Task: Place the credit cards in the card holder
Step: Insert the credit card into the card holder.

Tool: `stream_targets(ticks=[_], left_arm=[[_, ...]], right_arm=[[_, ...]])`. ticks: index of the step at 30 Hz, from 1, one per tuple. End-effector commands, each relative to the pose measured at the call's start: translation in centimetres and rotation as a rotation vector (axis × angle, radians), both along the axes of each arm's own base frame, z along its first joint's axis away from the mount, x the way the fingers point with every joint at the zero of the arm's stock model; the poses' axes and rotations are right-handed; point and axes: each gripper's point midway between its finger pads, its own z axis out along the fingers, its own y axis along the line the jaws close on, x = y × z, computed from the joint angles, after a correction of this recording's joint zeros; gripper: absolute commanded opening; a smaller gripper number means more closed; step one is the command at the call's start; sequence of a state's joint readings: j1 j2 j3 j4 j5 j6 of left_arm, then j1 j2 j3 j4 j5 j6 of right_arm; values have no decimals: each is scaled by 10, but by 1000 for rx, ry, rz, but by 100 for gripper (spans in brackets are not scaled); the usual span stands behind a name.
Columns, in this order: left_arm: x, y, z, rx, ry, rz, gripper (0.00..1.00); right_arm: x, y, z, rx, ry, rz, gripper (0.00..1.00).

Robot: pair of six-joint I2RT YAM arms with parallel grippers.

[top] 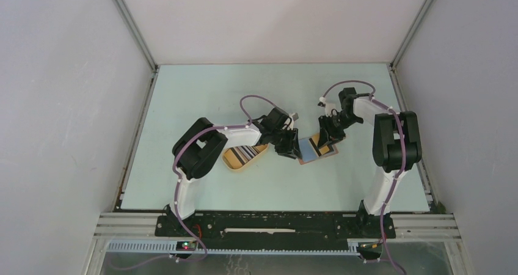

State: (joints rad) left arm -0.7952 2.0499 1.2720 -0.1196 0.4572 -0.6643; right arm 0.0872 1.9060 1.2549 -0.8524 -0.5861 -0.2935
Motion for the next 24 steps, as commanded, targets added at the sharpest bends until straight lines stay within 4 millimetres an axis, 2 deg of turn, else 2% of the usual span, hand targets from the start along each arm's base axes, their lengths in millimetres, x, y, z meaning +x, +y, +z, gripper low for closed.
stream_targets(ticks=[1,24], left_arm=[[7,-5,6,-7,-31,-7,38],[7,-6,8,-20,-33,-7,38]], right_arm=[[-2,4,3,90,34,-18,39],[2,-9,5,105,41,-63,31]])
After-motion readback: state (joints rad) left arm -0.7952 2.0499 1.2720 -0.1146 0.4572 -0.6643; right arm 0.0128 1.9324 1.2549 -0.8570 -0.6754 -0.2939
